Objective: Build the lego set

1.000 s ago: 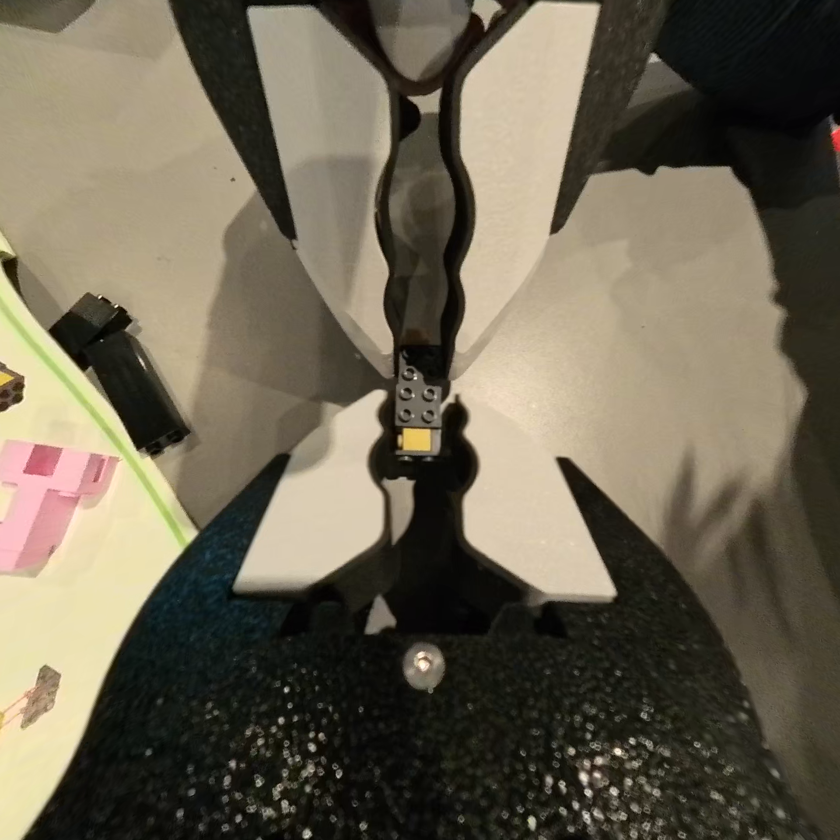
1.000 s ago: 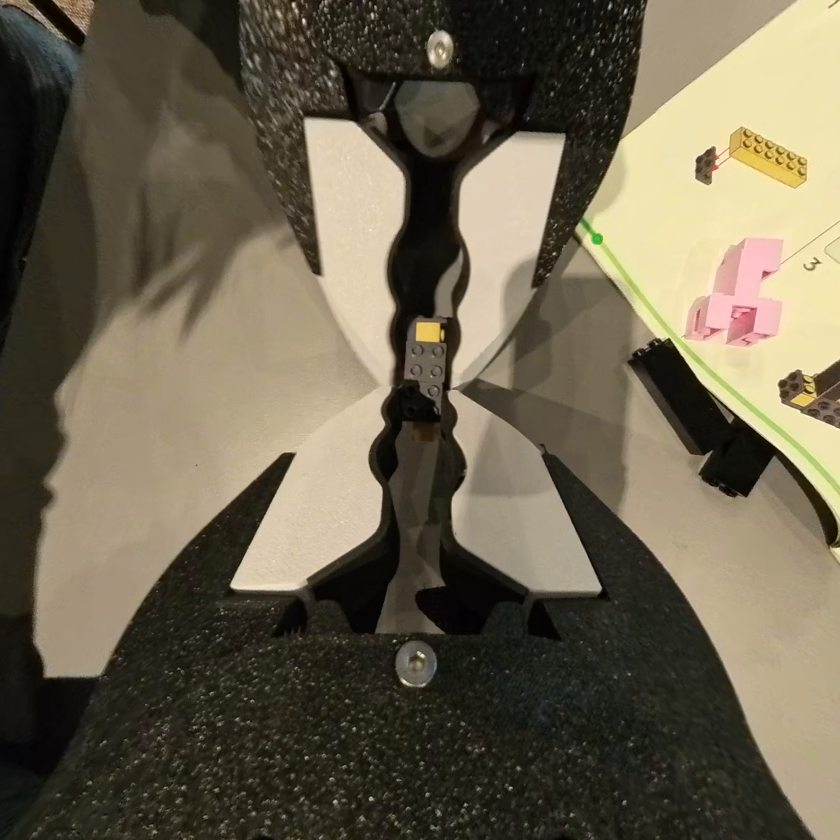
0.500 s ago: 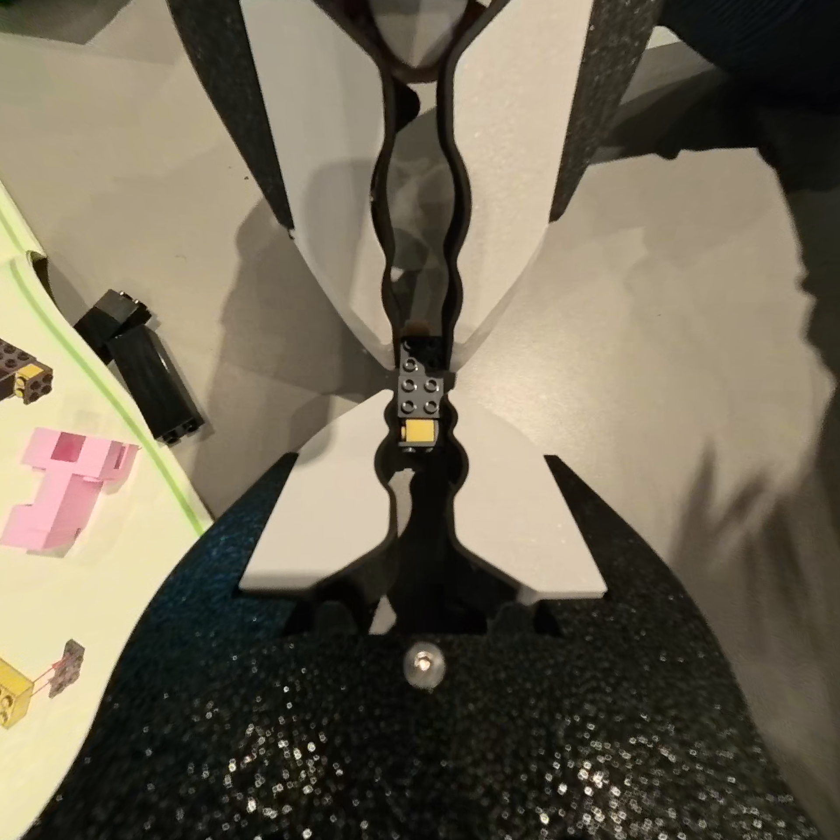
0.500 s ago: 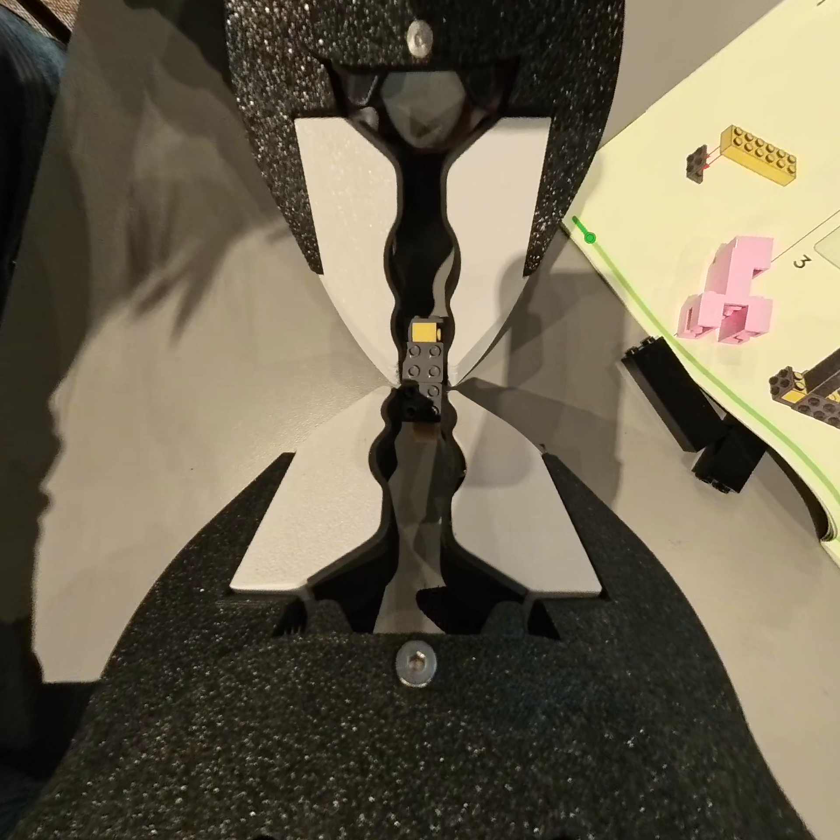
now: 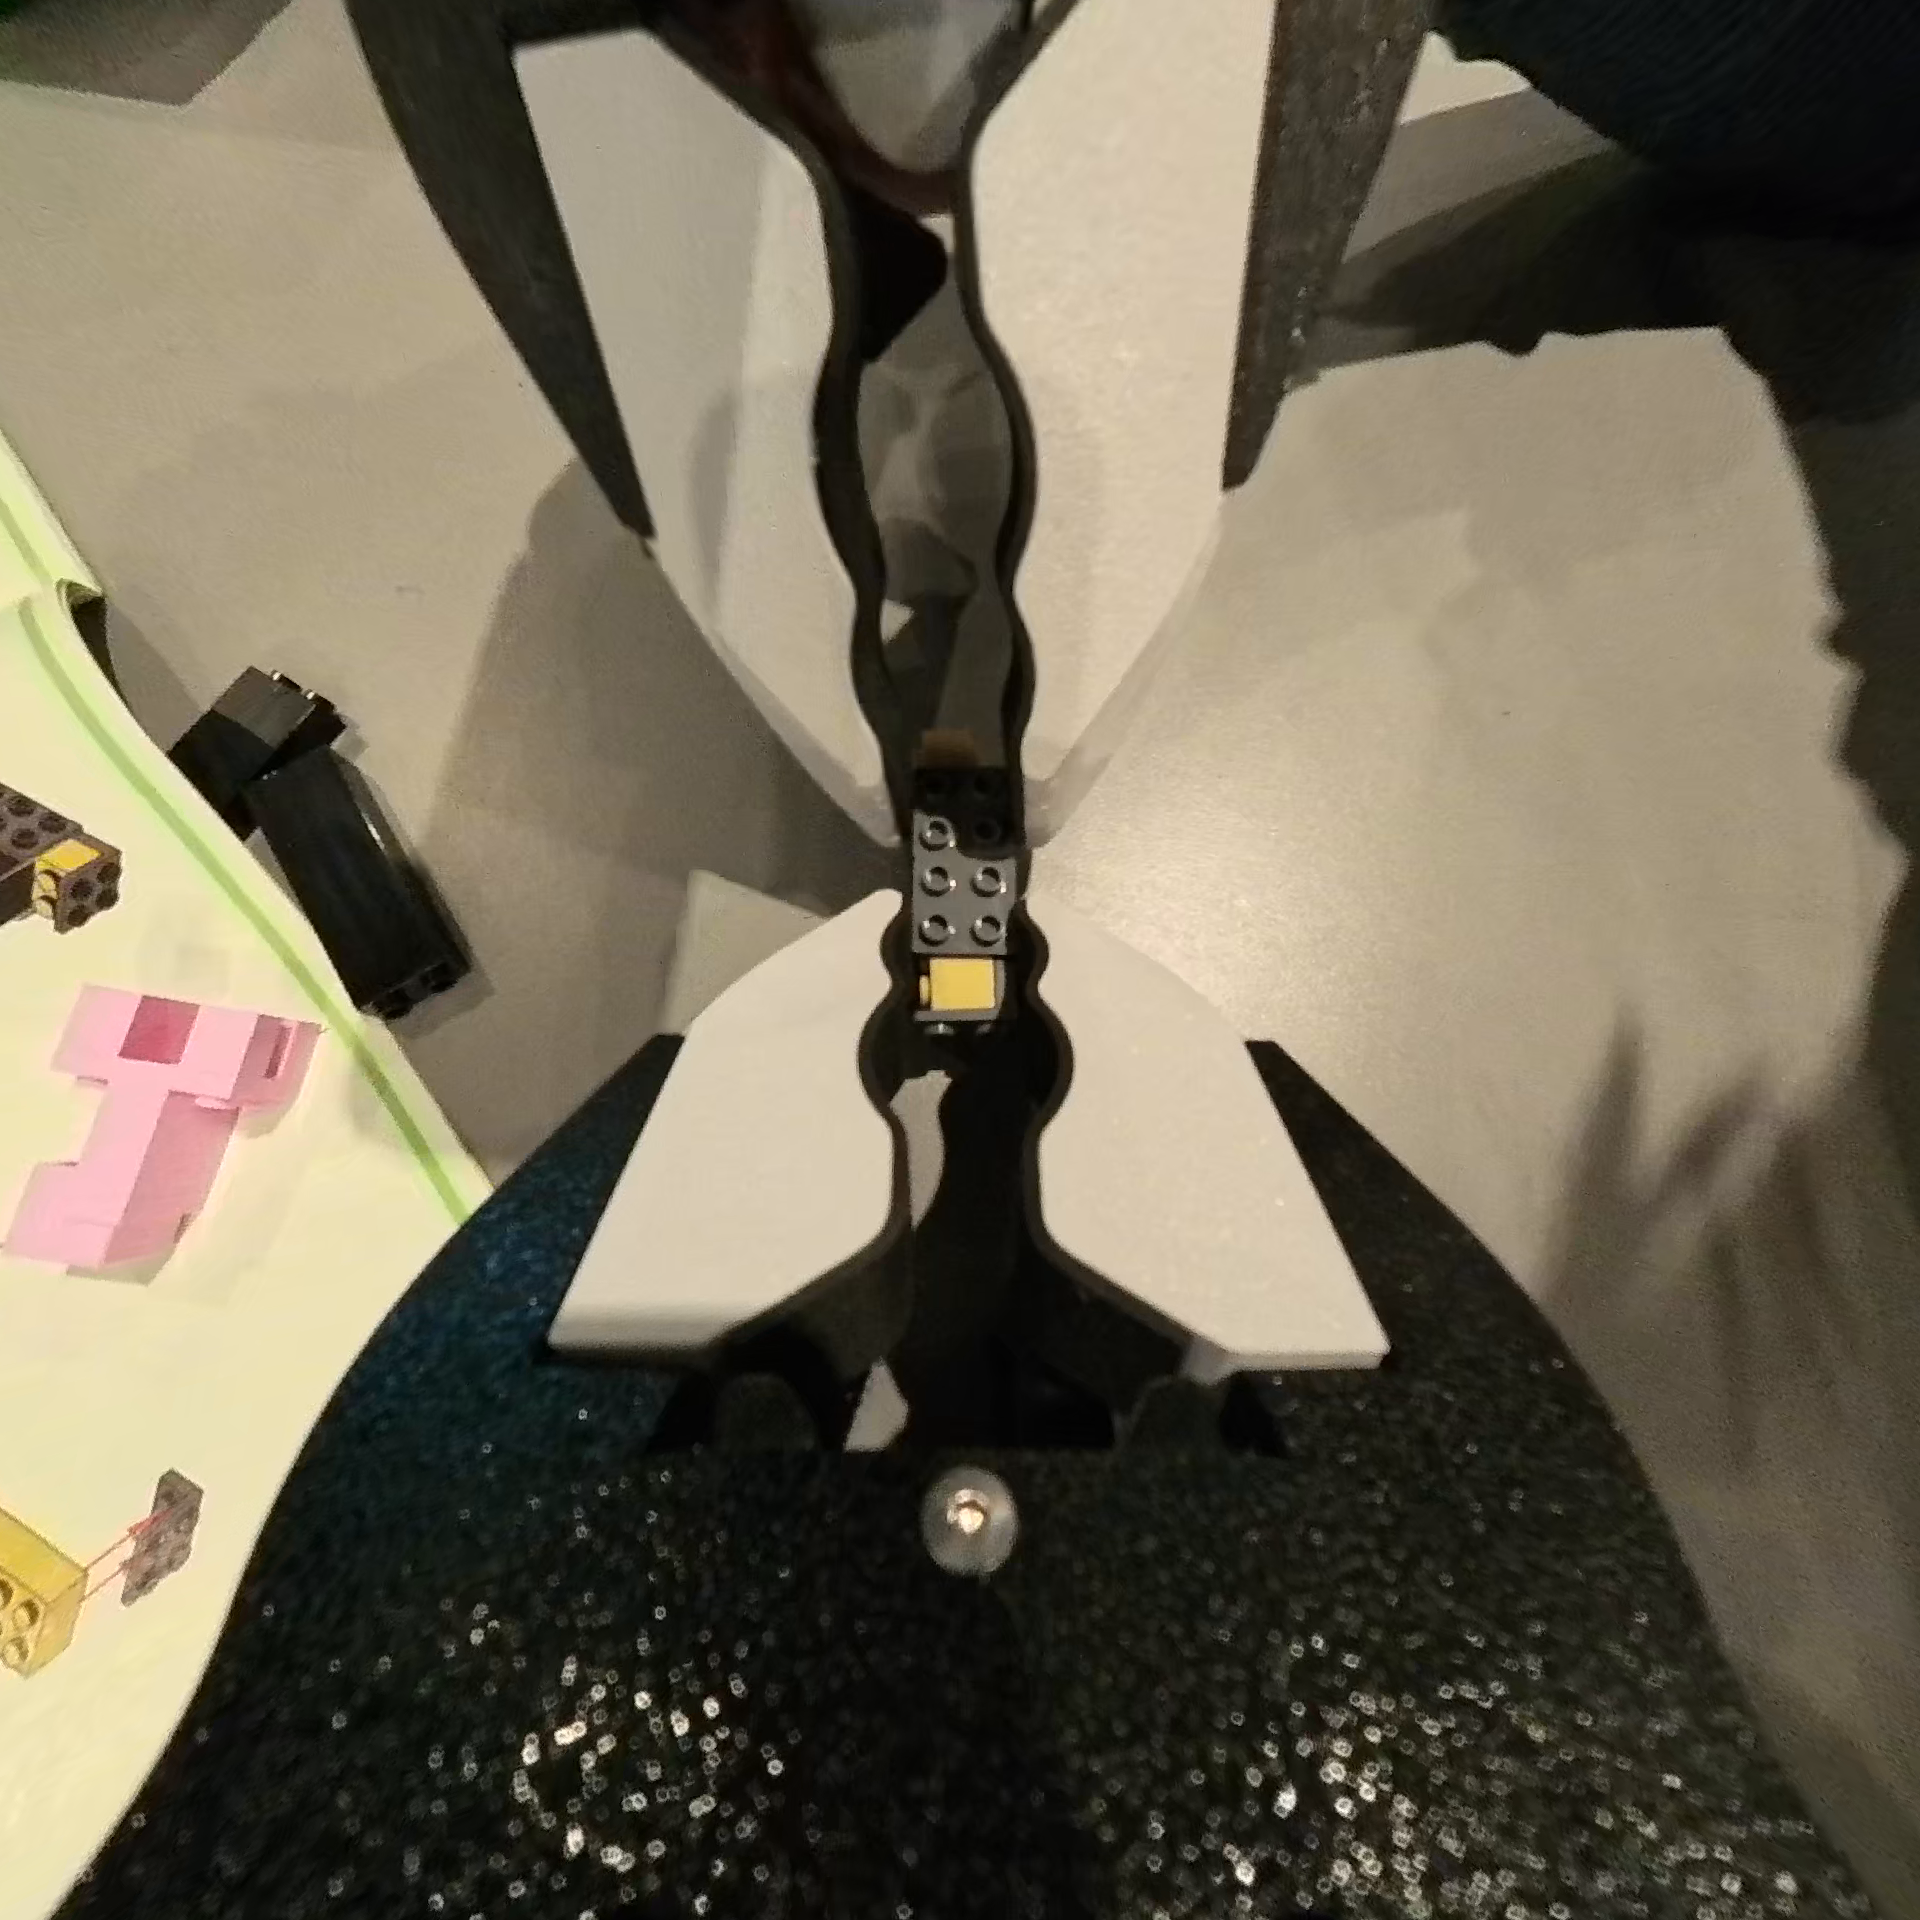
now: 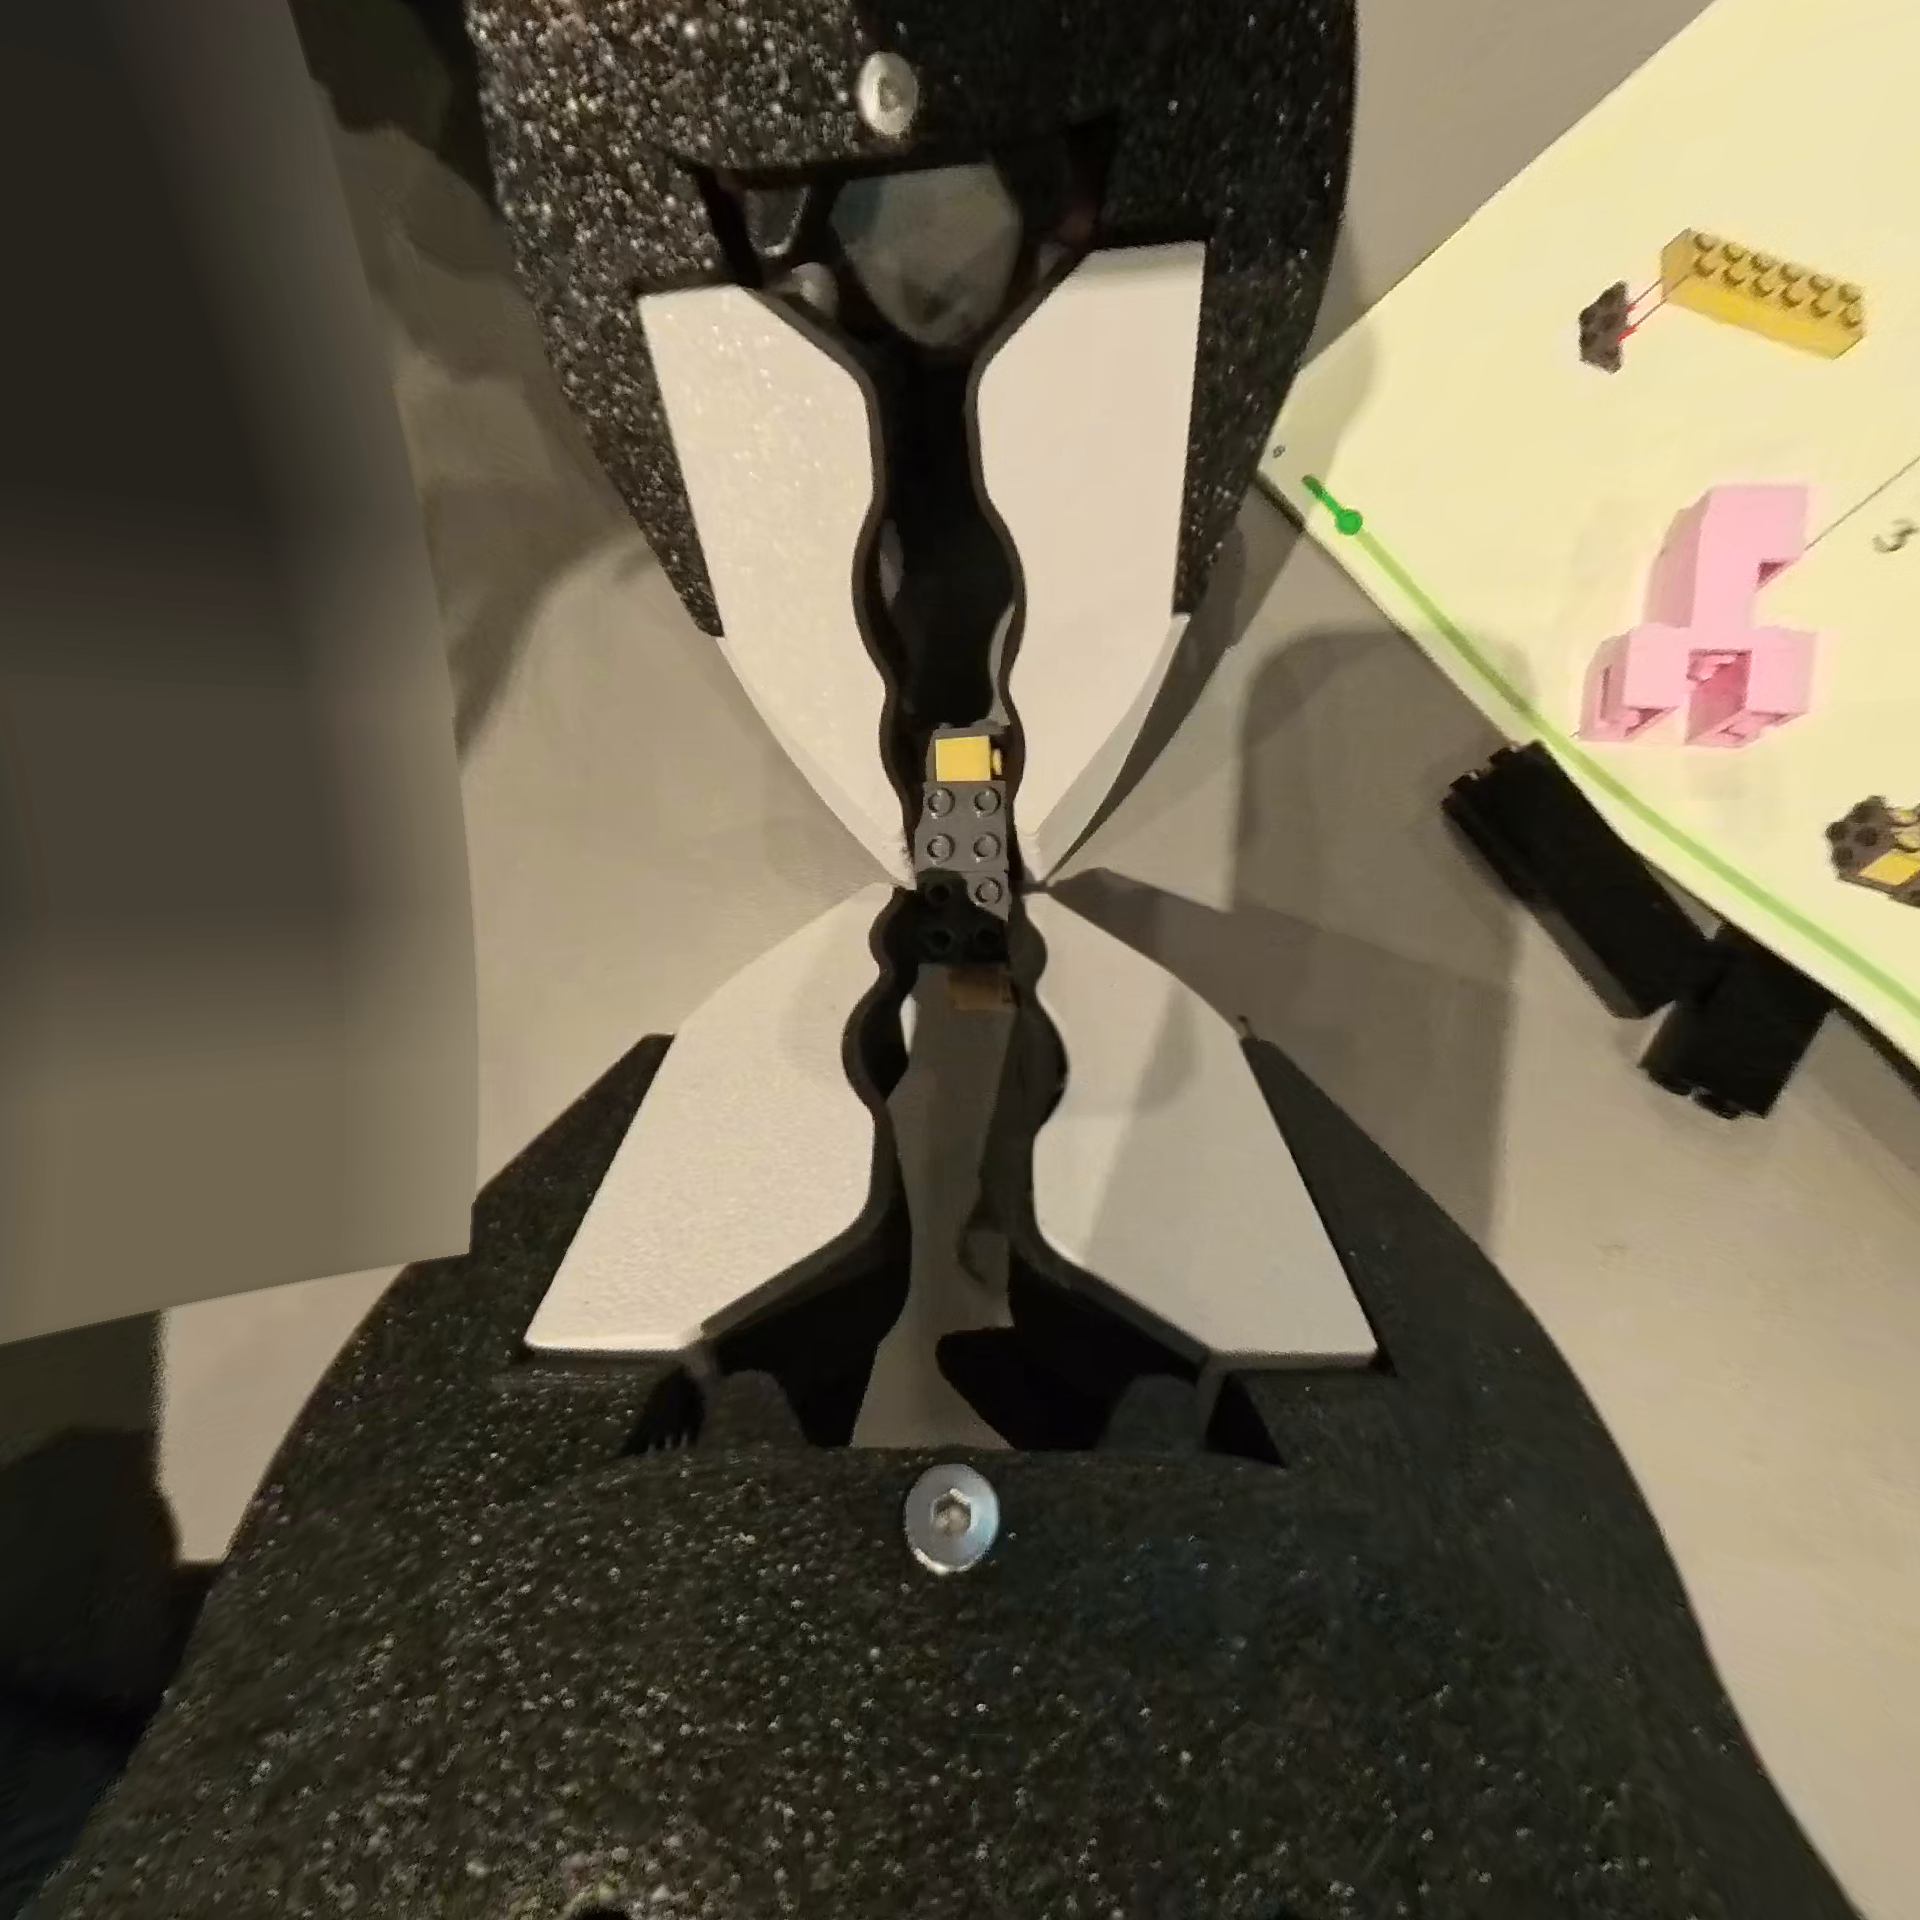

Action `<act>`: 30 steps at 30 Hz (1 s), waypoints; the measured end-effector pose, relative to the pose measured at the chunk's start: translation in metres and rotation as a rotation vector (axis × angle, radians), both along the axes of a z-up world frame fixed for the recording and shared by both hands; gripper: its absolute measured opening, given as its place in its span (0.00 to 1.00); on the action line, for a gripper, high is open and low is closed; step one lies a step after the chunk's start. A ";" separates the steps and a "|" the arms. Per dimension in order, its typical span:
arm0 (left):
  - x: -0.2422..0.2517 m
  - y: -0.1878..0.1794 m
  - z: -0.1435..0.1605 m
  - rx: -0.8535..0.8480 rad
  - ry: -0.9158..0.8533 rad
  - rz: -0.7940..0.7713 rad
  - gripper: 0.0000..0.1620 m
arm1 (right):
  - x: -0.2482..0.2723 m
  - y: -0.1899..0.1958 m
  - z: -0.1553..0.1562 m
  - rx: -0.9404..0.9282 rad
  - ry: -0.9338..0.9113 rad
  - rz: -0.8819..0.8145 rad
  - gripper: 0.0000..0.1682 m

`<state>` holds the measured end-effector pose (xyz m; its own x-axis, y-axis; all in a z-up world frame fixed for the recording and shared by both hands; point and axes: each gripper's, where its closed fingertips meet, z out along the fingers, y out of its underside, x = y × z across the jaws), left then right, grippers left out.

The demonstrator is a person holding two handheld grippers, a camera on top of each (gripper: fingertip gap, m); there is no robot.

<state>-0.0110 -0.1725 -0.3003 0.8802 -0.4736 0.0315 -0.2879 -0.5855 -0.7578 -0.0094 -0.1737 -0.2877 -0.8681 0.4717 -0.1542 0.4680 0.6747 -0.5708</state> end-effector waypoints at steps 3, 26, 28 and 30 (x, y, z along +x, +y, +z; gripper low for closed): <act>0.000 0.000 0.000 0.000 -0.001 -0.001 0.10 | 0.000 0.000 0.000 -0.024 -0.013 -0.005 0.10; 0.000 0.000 0.000 -0.003 -0.007 -0.002 0.10 | 0.000 0.005 -0.001 -0.010 0.002 -0.006 0.16; 0.000 0.000 0.000 -0.004 -0.010 -0.003 0.10 | 0.001 0.007 0.000 -0.007 0.008 -0.011 0.17; 0.000 0.000 0.000 -0.006 -0.014 -0.003 0.11 | 0.002 0.008 0.000 -0.009 0.026 -0.019 0.19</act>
<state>-0.0109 -0.1725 -0.3002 0.8784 -0.4757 0.0468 -0.2787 -0.5893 -0.7583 -0.0070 -0.1659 -0.2877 -0.8629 0.4868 -0.1359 0.4655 0.6608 -0.5888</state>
